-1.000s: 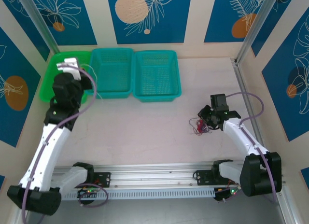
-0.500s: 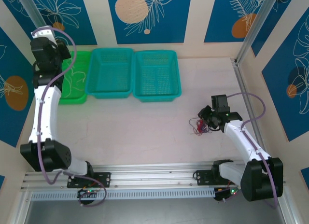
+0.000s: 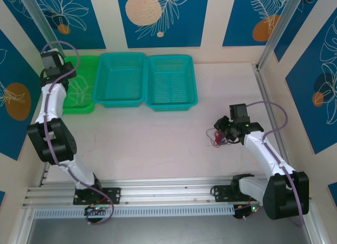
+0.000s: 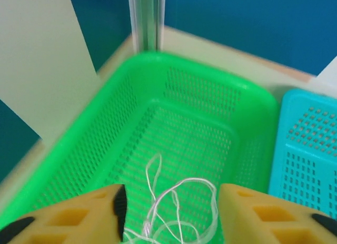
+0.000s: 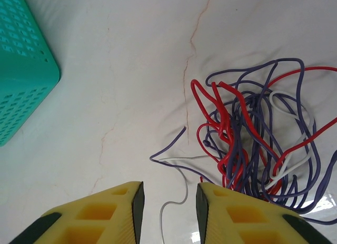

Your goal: Untangle the cables

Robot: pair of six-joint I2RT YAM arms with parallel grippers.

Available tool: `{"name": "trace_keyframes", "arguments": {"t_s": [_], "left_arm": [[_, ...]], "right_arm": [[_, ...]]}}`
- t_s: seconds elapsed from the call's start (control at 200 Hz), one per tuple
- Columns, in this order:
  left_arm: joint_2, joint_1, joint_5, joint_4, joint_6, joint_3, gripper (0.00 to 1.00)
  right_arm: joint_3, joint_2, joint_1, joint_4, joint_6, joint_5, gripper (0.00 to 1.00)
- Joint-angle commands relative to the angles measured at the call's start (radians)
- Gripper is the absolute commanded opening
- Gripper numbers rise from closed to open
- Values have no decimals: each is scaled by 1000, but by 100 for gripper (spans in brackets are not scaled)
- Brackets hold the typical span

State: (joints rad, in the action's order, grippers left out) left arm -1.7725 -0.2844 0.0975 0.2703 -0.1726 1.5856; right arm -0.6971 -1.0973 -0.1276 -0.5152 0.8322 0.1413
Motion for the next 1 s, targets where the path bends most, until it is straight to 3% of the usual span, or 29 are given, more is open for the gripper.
{"name": "trace_keyframes", "arguments": {"t_s": [0.0, 0.24, 0.36, 0.565, 0.715, 0.86, 0.995], "left_arm": [[39, -12, -80, -3, -59, -19, 58], [253, -4, -218, -122, -263, -157, 61], [404, 59, -303, -236, -391, -306, 62], [612, 365, -296, -382, -419, -571, 64], [688, 611, -220, -446, -416, -735, 65], [664, 859, -125, -450, -409, -813, 65], [562, 1036, -122, -434, -402, -817, 65]], "right_arm": [[5, 15, -5, -24, -25, 5, 35], [7, 6, -1, -6, -34, -17, 36], [3, -2, 9, -9, -42, -21, 37], [3, -18, 54, -38, -55, -12, 54], [4, -64, 103, -65, -75, -4, 58], [21, -168, 166, -22, -72, -57, 60], [8, -309, 176, 32, -78, -117, 60]]}}
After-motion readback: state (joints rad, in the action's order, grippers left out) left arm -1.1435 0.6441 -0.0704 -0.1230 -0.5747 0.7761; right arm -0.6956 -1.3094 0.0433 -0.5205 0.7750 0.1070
